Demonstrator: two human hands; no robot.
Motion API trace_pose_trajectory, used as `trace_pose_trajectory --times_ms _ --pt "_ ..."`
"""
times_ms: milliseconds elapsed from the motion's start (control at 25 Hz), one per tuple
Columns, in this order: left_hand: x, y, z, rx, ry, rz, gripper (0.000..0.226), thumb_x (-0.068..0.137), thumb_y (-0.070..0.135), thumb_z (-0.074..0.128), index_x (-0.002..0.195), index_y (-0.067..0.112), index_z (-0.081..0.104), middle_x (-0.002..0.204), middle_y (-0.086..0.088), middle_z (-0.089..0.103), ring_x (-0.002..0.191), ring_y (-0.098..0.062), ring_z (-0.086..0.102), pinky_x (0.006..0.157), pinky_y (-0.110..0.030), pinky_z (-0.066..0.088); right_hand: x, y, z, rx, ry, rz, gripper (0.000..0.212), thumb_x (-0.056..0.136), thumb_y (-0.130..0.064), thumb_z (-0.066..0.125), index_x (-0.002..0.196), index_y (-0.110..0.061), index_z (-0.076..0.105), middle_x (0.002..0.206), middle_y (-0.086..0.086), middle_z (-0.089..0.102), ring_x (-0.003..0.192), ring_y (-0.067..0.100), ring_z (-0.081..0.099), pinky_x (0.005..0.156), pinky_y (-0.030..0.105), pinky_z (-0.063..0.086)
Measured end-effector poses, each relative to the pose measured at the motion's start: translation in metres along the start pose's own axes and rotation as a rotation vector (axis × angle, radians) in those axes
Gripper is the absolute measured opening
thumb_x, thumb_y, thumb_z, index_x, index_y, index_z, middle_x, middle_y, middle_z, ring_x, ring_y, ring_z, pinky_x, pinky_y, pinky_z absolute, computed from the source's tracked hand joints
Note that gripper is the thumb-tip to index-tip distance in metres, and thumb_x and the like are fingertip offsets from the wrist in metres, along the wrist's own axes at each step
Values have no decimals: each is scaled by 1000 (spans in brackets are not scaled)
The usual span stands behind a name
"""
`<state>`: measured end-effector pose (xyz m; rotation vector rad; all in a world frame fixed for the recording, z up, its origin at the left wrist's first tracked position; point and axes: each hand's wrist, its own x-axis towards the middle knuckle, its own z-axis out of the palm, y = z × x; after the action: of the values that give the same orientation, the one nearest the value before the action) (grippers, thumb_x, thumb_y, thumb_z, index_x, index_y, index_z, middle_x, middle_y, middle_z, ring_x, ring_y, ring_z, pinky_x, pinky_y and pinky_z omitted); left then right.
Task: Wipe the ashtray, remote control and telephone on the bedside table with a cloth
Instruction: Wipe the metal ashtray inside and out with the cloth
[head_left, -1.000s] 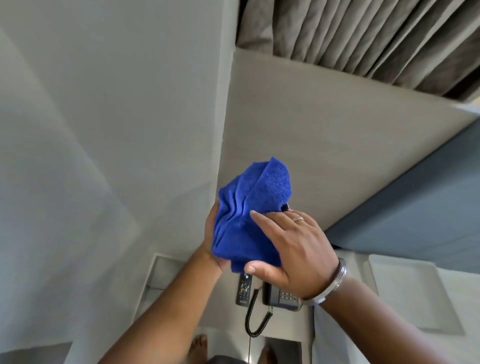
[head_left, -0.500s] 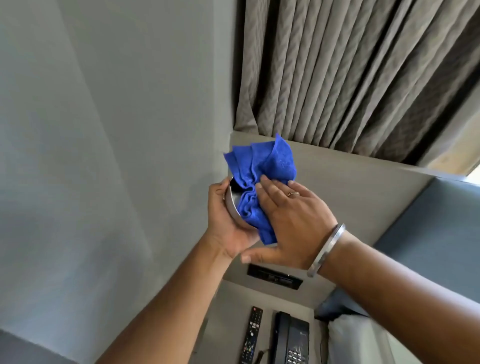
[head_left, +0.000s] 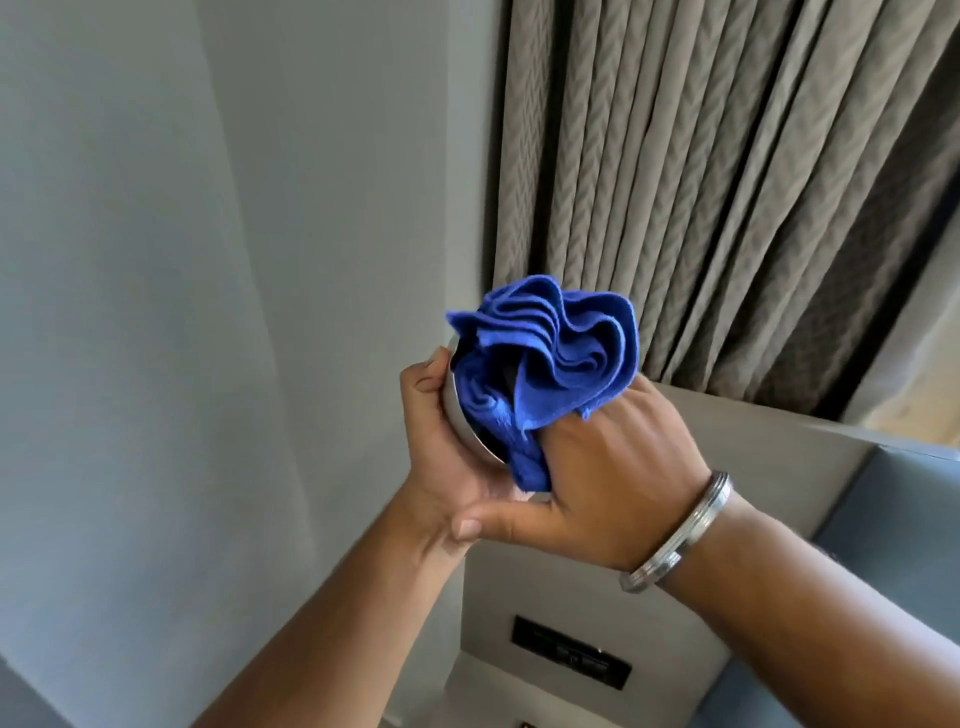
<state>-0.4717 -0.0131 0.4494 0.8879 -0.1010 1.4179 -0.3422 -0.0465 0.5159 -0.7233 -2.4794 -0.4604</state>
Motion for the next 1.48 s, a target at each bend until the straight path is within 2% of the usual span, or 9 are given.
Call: trace_pose_trajectory --times_ms 280,400,640,840,960,1080,1200,1360,1480 --pt "-3 12 16 173 163 115 66 92 55 25 105 12 74 103 -8 76 102 -22 70 87 -32 57 -11 -7 -22 165 -15 -20 32 90 -51 43 84 -23 56 73 -7 56 64 10 45 58 25 37" --pt "0 14 21 118 59 76 75 97 47 5 112 7 67 107 -8 74 104 -21 68 88 -30 55 2 -9 -20 507 -128 15 36 96 -45 34 85 -16 51 79 -4 55 71 14 48 65 32 42" --pt "-10 21 13 154 162 17 58 85 54 44 120 14 69 117 -7 73 113 -22 66 97 -31 52 5 -12 -19 -58 -123 46 54 92 -59 25 110 -23 61 105 3 67 98 25 59 84 35 45" --pt "-19 22 14 142 186 30 64 84 57 43 116 8 68 113 -15 71 108 -28 67 94 -37 53 -9 -19 -24 197 -97 -4 24 95 -51 28 97 -35 46 79 -15 47 68 9 38 62 24 35" --pt "-13 17 23 170 222 64 48 85 50 46 106 9 62 98 -10 67 93 -23 65 88 -39 51 0 -23 -20 365 -201 -18 48 91 -63 15 84 -23 41 79 -10 48 69 11 41 65 29 41" --pt "-12 13 25 12 104 20 57 95 39 22 120 -2 54 111 -21 67 107 -32 63 98 -46 47 15 -20 -23 119 -157 -32 55 81 -77 15 85 -26 37 79 -8 48 70 12 38 71 25 35" --pt "-17 17 15 78 241 -82 59 96 50 26 119 5 57 114 -19 64 110 -33 60 107 -46 41 14 -15 -25 79 -214 -40 62 77 -81 29 102 -27 48 94 -10 54 82 11 43 85 25 40" --pt "-29 22 -2 -35 271 -91 59 97 48 32 113 -1 60 96 -22 74 92 -35 72 81 -43 60 -11 -19 -22 82 -260 -59 61 84 -75 30 110 -24 52 102 -6 63 93 20 54 86 31 46" --pt "-30 24 -11 -32 223 -102 65 95 57 27 120 5 57 113 -22 63 102 -37 61 84 -48 53 -14 -15 -33 176 36 82 43 91 -59 40 90 -25 66 85 -7 67 77 20 64 69 39 50"
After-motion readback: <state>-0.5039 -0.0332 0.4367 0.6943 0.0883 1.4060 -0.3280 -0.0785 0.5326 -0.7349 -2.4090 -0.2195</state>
